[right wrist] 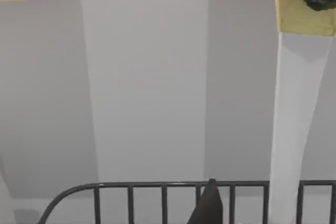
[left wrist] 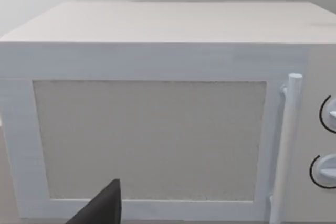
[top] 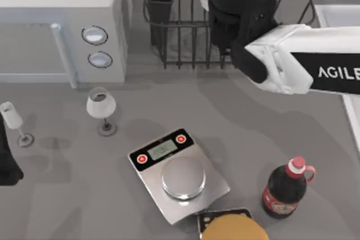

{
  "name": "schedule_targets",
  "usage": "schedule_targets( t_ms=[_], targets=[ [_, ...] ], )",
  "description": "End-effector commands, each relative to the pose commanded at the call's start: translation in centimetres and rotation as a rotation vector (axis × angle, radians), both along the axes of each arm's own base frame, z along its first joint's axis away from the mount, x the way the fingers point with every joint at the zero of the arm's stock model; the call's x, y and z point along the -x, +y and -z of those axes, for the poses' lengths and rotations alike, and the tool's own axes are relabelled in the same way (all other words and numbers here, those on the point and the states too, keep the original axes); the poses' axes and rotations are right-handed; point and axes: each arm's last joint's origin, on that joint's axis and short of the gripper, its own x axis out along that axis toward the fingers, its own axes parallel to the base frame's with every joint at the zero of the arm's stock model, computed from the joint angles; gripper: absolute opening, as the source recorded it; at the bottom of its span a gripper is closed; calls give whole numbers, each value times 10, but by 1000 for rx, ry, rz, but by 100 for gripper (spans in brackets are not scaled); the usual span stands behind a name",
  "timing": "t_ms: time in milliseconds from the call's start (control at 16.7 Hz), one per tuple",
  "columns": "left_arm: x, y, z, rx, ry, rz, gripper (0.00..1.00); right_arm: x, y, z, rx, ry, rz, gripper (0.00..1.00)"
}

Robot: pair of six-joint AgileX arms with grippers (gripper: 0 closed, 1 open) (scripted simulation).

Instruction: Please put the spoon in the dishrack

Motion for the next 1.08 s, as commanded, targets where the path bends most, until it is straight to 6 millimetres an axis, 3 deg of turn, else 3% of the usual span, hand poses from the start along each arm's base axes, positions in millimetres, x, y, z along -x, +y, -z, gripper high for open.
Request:
schedule_targets(
  t_ms=[120,360,1080],
  targets=[
    [0,0,0,0,0,0,100,-7,-6,10,5,5,0,0],
    [0,0,0,0,0,0,100,-7,-6,10,5,5,0,0],
    [0,0,0,0,0,0,100,-7,-6,10,5,5,0,90]
  ],
)
